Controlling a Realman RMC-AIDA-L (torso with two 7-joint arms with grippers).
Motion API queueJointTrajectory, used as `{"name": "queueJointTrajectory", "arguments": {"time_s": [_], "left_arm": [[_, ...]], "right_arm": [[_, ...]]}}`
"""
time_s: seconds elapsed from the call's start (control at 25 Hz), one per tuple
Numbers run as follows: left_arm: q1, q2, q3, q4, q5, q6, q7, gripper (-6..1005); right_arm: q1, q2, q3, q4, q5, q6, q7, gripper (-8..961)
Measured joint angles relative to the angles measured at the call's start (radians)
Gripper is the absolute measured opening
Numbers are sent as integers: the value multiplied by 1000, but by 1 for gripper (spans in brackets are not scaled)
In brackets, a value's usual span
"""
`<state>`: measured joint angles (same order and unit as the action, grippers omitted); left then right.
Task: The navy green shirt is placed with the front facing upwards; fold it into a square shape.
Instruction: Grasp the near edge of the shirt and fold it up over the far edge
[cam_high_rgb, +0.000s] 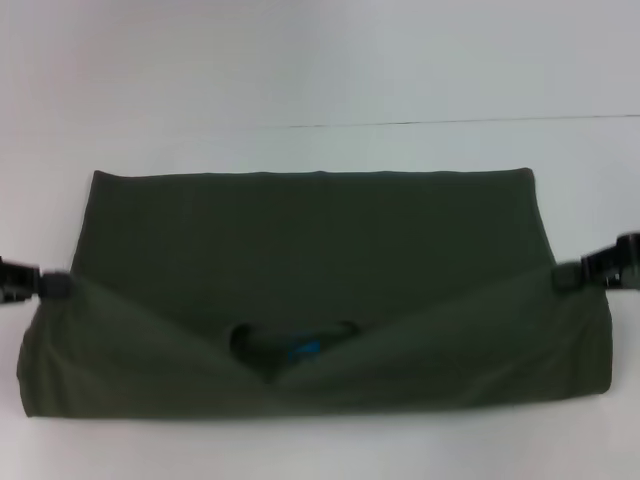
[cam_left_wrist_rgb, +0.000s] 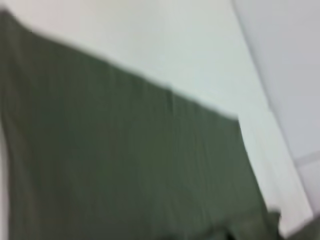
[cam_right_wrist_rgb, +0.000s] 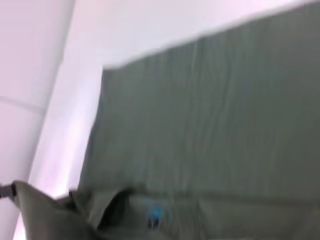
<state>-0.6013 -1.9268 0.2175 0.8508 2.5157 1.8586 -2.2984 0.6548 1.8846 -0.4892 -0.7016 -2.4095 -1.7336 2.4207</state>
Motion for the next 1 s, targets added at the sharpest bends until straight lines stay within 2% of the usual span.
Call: {"name": "queueJointTrajectory", "arguments": {"time_s": [0.2,0.32,0.52,0.6,0.76,0.88,1.0], "left_arm": [[7,0,-15,-52,-83,-139,0,52],[7,-9,-16,-96,-144,-222,13,53],[11,-35,-17,-184,-236,-348,62,53],[13,-53,-17,-206,-275,-396,85,54],[22,-91,-16,-246,-377,-502,137,54],[20,-111,-14,-262,-415,-558,168,55],[14,-127,-11,-268,-441,-607,187,55]], "right_arm": [[8,-11,7,29,76,108,1,66],[7,-6,8,40,125,190,-2,66],[-2,43,9,50,193,361,-48,67],[-1,68,5,62,208,433,-69,67],[5,102,7,86,227,543,-108,67],[3,119,7,93,257,599,-125,67],[-8,124,10,106,318,637,-148,66]]}}
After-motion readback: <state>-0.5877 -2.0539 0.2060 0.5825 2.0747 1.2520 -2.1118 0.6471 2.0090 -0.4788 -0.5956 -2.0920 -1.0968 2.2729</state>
